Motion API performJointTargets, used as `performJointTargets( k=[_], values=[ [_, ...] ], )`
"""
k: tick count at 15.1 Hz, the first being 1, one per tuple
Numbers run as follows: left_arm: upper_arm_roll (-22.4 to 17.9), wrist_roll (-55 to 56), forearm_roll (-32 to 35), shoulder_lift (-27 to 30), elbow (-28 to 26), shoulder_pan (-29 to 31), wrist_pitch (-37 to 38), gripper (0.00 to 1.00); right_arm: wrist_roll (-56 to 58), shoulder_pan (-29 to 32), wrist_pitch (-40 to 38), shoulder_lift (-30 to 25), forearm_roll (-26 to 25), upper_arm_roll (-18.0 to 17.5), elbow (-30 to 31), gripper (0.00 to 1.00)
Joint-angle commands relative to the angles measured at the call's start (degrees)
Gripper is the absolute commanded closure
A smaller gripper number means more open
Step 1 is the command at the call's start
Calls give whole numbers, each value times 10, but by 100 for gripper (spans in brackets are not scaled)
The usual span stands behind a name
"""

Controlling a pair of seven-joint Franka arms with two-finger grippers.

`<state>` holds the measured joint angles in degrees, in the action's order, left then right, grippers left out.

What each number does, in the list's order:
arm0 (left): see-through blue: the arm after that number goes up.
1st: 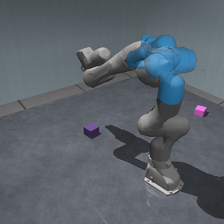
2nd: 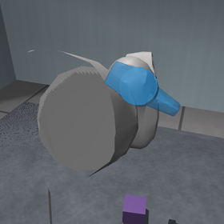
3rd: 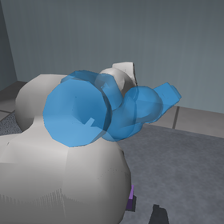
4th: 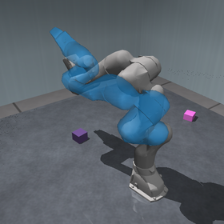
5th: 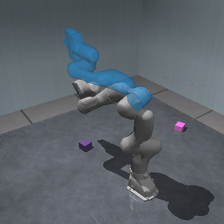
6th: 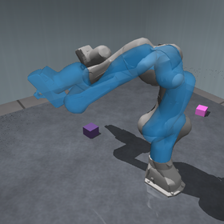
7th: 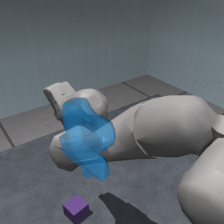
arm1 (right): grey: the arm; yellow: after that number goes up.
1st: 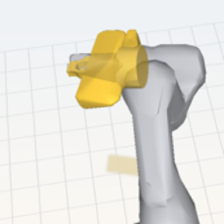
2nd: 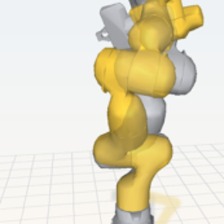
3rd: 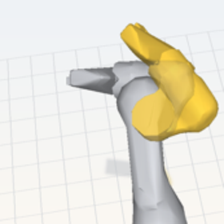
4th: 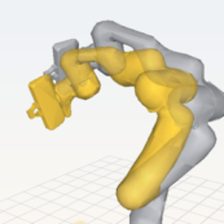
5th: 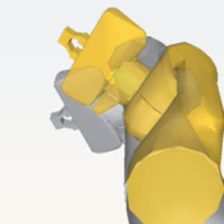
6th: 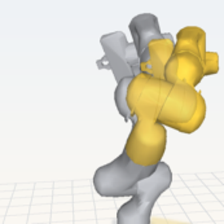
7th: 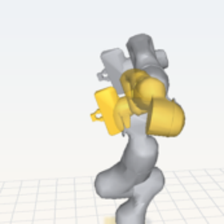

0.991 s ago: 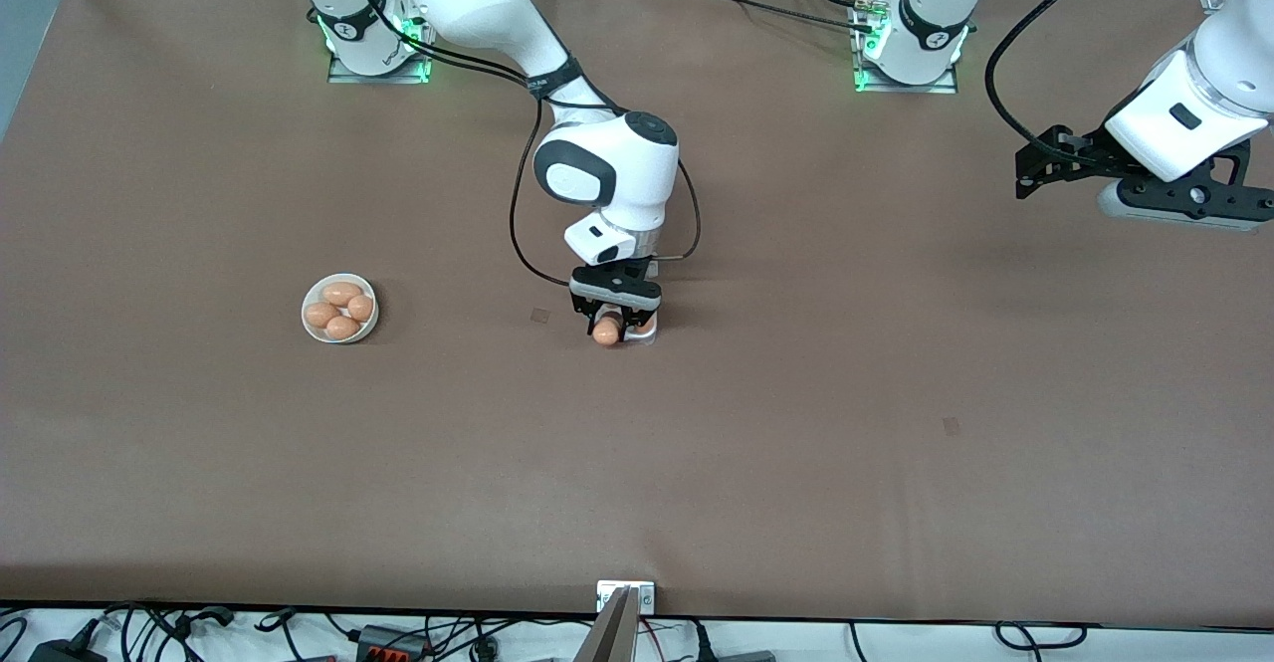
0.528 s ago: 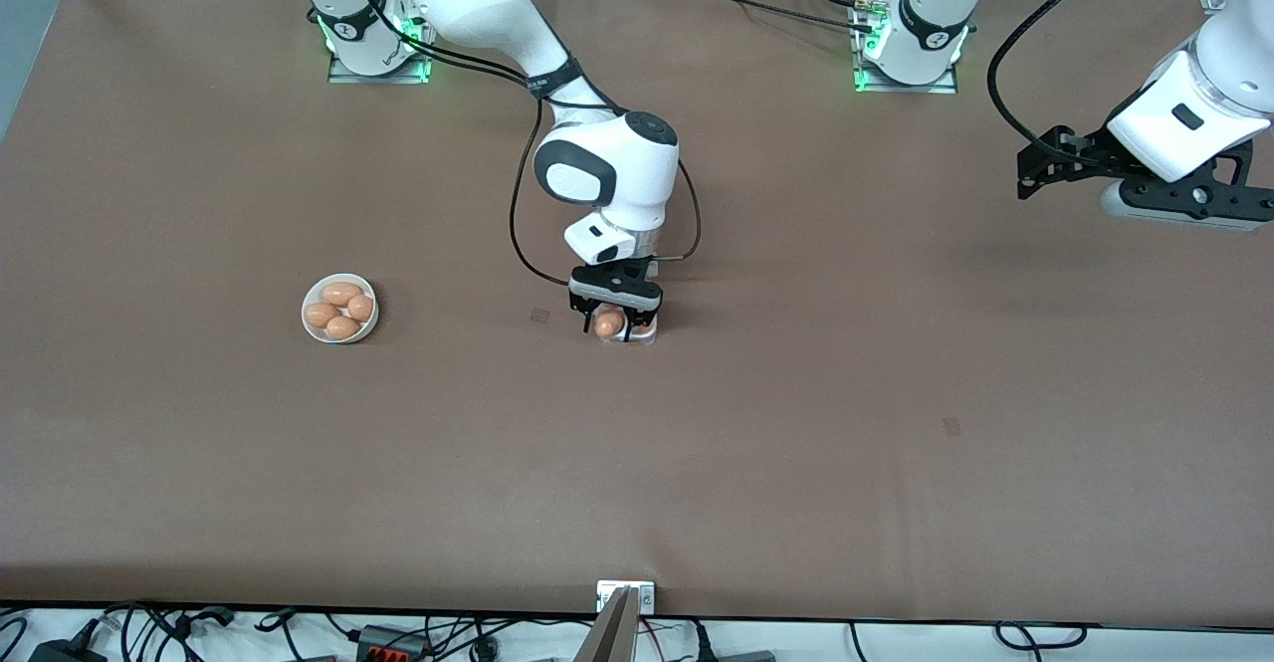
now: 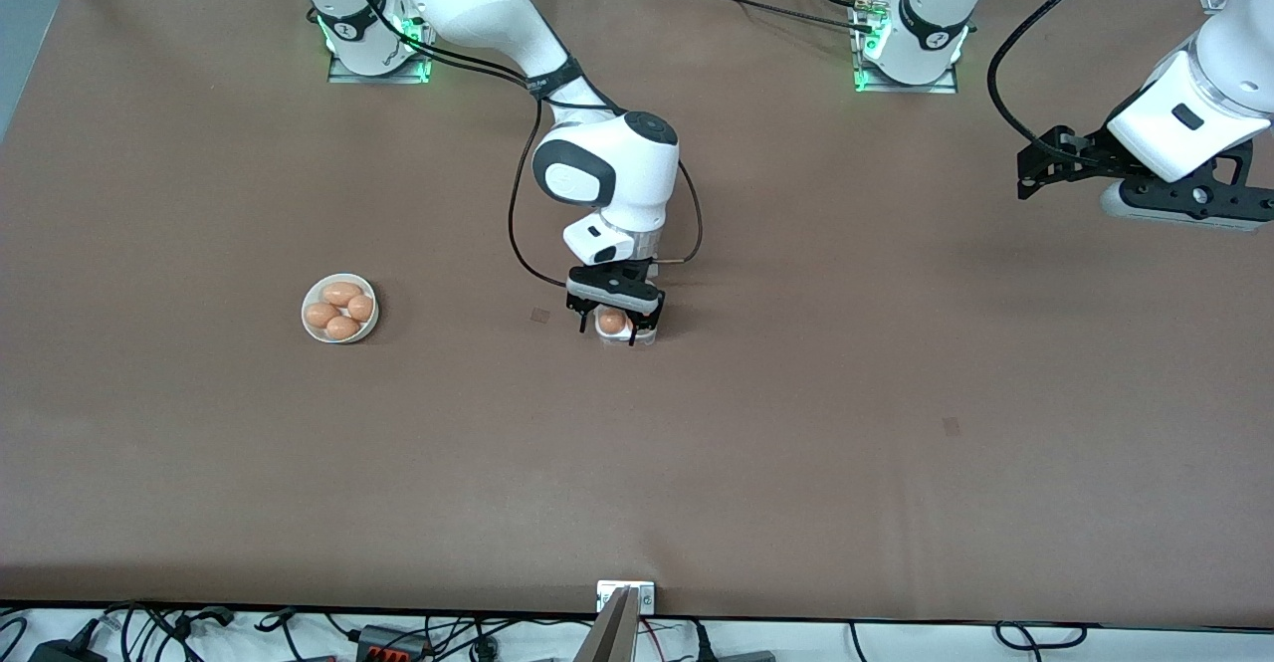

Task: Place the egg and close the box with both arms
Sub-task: 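Open the right gripper to release the egg in the carton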

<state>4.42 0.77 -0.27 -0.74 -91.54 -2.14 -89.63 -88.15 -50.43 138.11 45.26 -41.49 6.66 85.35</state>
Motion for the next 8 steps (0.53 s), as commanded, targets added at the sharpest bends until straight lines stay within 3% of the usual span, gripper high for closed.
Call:
performJointTargets(
  k=[1,5,8],
  values=[
    [1,0,14,-7,17,-1,8,0,22,15,-7,-16,10,-4,1,17],
    [2,4,13,-7,17,-1,9,0,119,61,-36,-52,57,-30,3,16],
    [6,4,9,-7,18,-3,9,0,253,102,-64,-81,134,-41,3,14]
  ],
)
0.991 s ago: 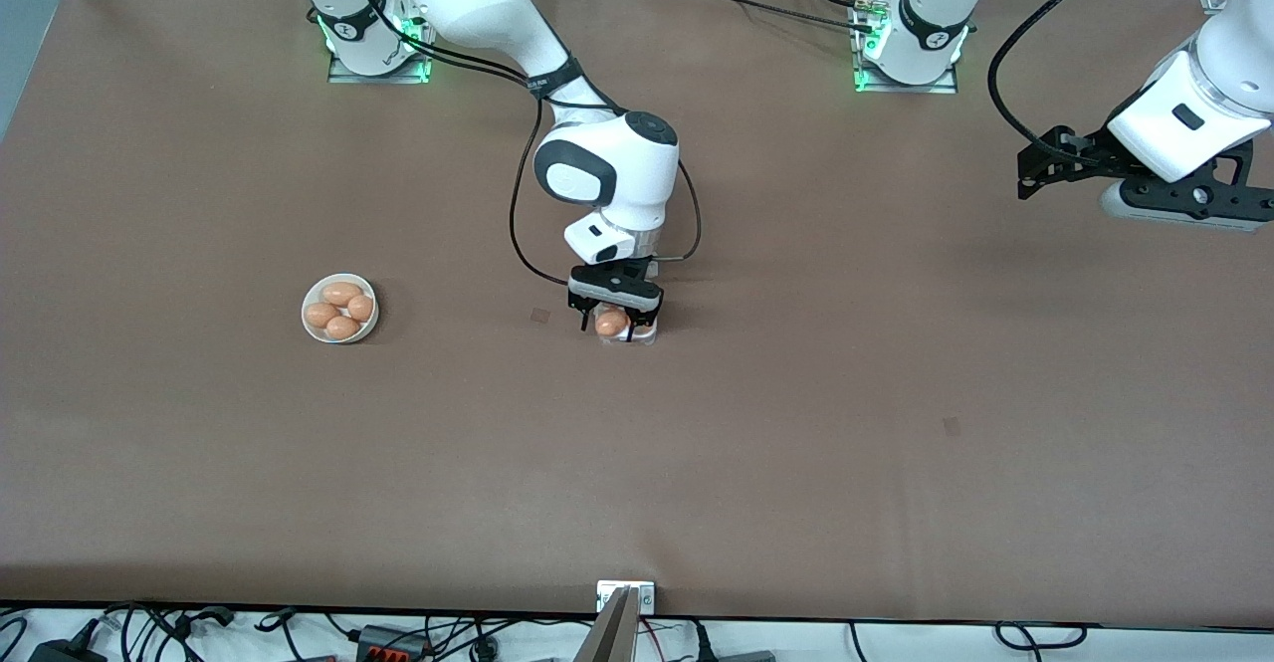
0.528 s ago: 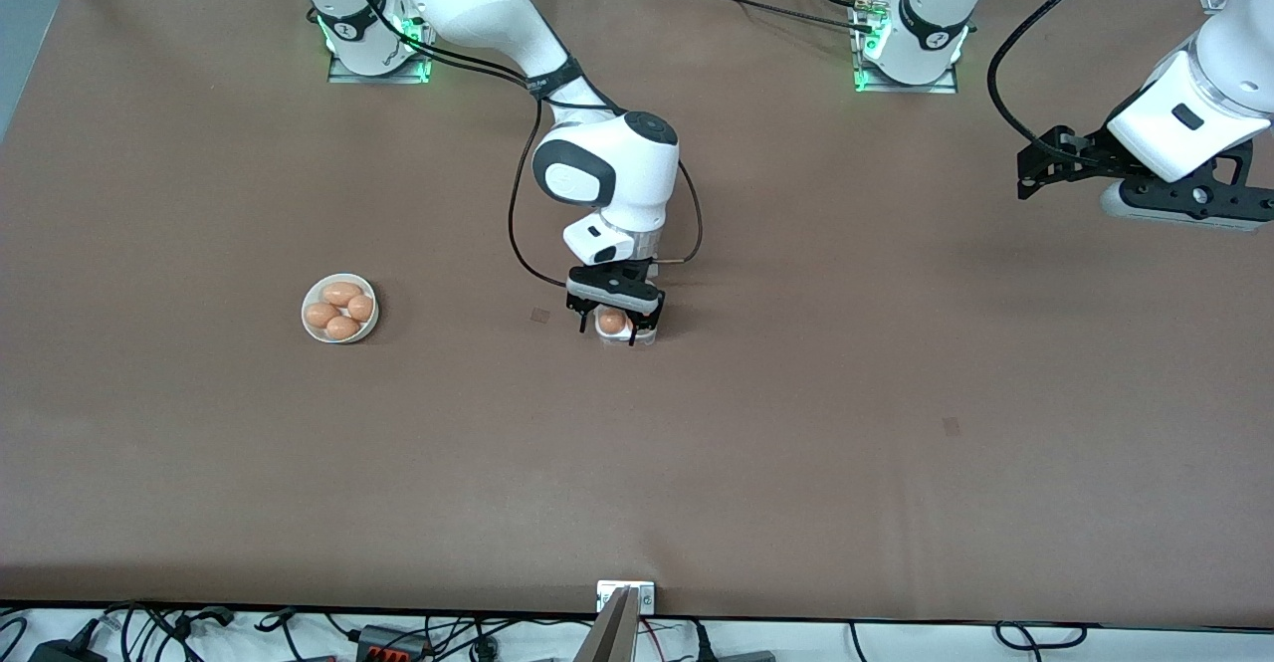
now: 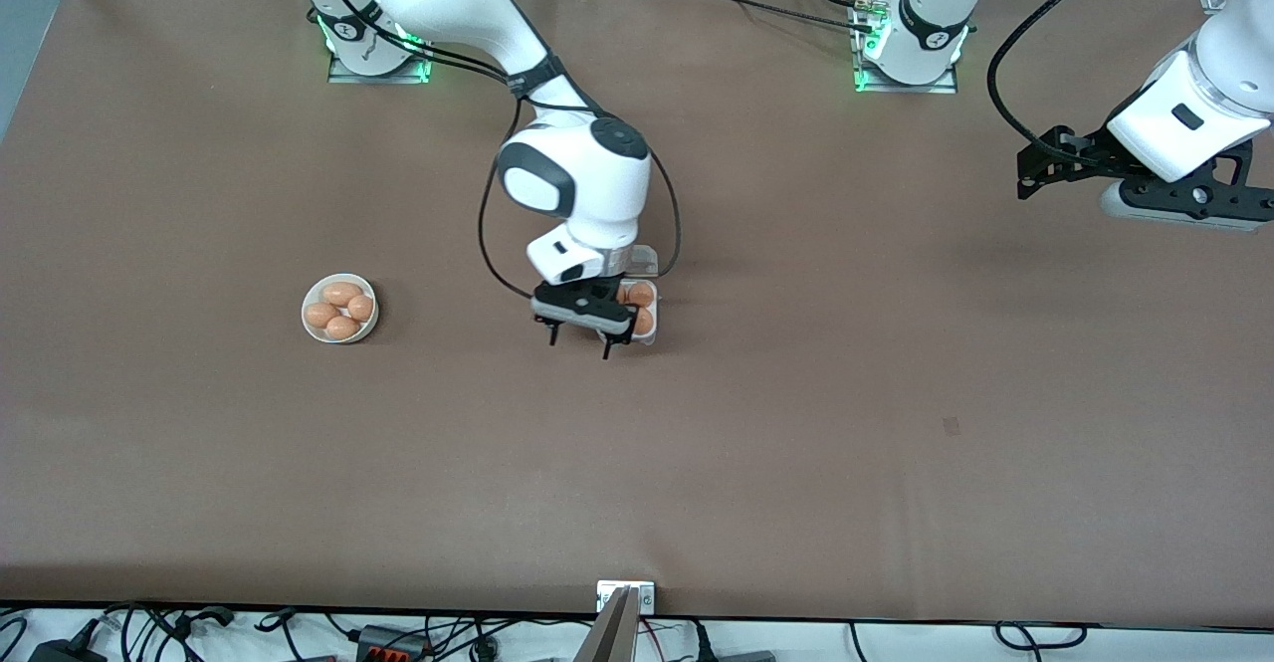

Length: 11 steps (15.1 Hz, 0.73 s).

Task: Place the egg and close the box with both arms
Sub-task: 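Withdraw the right gripper while the left gripper moves toward the carton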

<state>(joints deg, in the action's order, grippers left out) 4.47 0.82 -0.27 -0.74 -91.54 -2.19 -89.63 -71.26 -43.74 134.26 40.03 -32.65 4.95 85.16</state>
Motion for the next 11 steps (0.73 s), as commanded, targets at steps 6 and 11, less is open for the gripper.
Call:
performJointTargets(
  k=[6,11],
  values=[
    [39,4,4,-8,15,-2,25,0,358,129,-134,-103,186,-28,5,11],
    [38,1,12,-46,16,4,32,0,611,239,-267,-183,293,-28,14,8]
  ],
)
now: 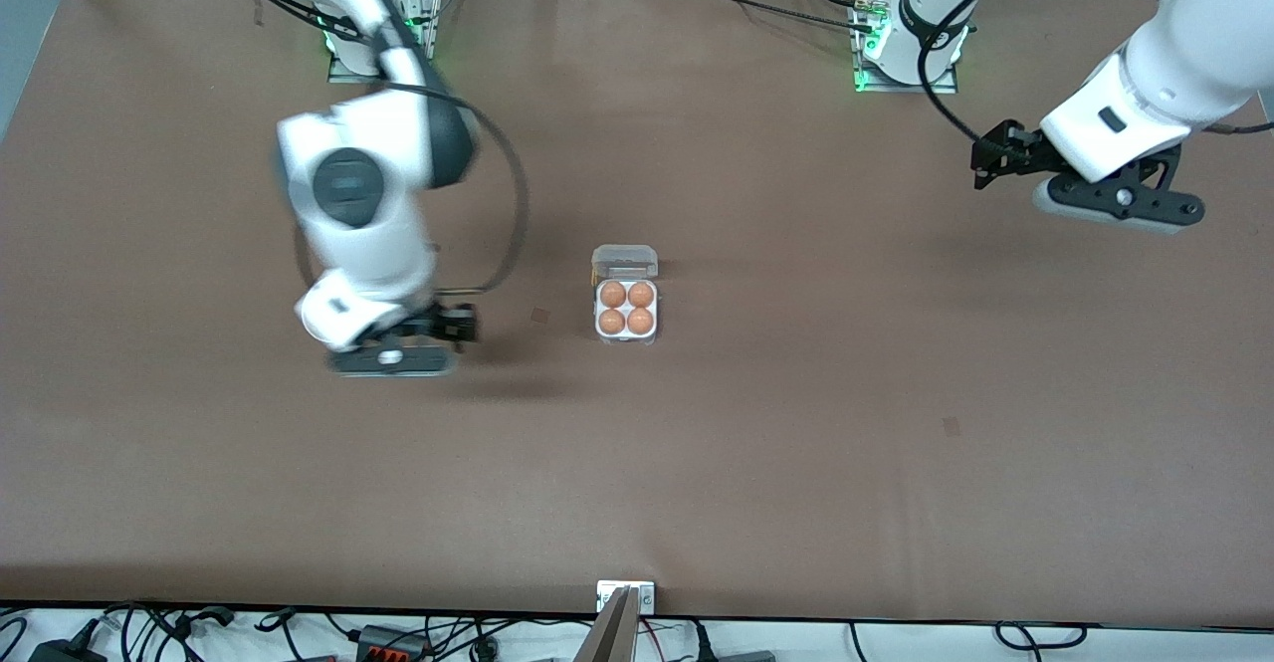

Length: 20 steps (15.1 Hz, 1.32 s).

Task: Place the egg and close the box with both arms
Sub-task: 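Withdraw the right gripper while the left gripper moves toward the carton, then reach the left gripper to the open carton lid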

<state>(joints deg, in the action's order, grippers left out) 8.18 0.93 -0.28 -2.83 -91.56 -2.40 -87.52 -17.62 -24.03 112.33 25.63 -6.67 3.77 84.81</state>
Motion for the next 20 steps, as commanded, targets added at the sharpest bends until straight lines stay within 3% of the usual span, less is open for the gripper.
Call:
performJointTargets(
  k=[1,4,6,7,9,11,15,20],
  values=[
    [-2,0,12,-31,17,6,11,0,92,58,-75,-51,35,-16,23,8],
    [-5,-49,6,-47,15,20,23,0,169,116,-110,-101,35,-16,60,8],
    [0,-63,6,-54,16,18,29,55,211,153,-138,-117,36,-17,64,0],
    [3,-53,6,-55,16,16,38,74,216,165,-160,-128,36,-17,69,0],
    [13,-49,3,-56,16,15,56,91,218,196,-171,-145,35,-17,87,0],
    [17,-43,-17,-57,16,15,56,98,218,221,-170,-161,35,-17,102,0],
    [25,3,-50,-79,16,-28,47,99,211,253,-158,-175,46,-25,96,0],
    [25,178,-109,-123,11,-110,-41,99,249,268,-108,-190,90,-31,97,0]
  ],
)
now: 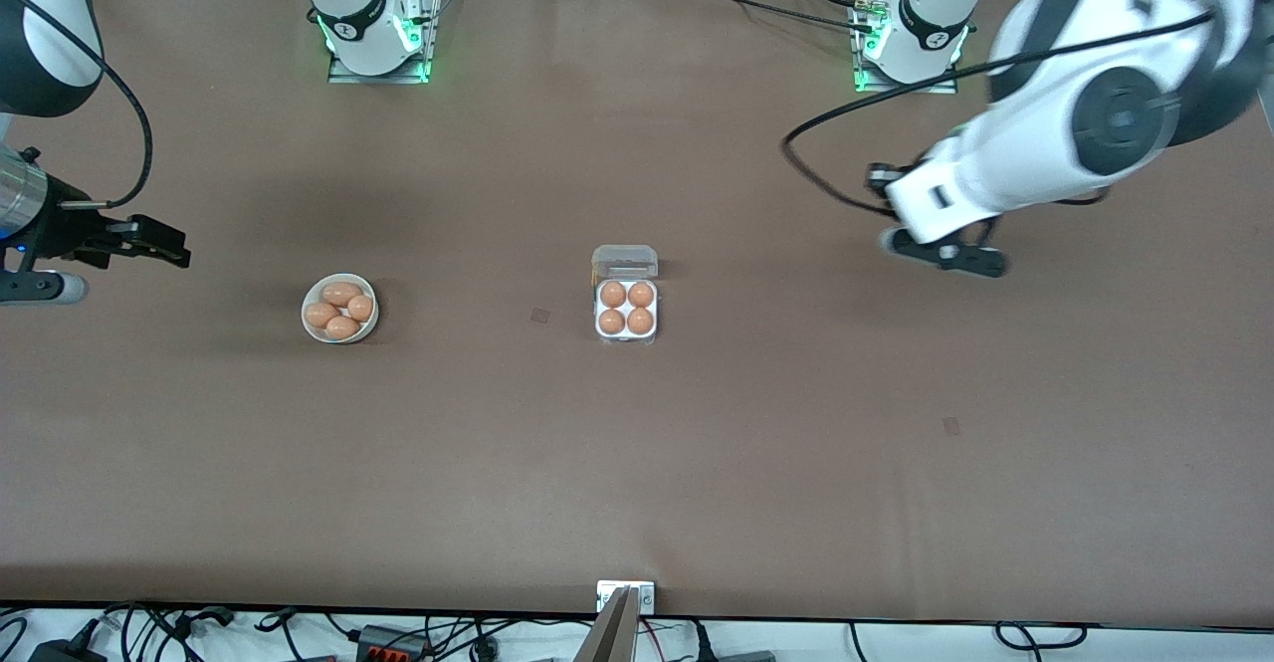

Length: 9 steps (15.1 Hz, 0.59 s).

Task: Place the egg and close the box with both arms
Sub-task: 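Reach the left gripper to the open carton lid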

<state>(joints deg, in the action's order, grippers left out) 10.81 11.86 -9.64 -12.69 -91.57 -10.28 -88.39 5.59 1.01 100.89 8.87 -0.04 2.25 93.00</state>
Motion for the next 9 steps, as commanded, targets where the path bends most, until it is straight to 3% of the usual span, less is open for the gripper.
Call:
performJointTargets(
  k=[1,4,9],
  values=[
    [0,111,-17,-39,10,-47,-62,99,12,14,5,-23,26,-16,15,0],
    [3,211,-17,-87,10,-119,-135,99,-14,-9,0,-6,26,-22,-21,0],
    [3,329,-20,-170,9,-221,-258,99,-18,-2,-40,-5,17,-17,-27,0]
  ],
)
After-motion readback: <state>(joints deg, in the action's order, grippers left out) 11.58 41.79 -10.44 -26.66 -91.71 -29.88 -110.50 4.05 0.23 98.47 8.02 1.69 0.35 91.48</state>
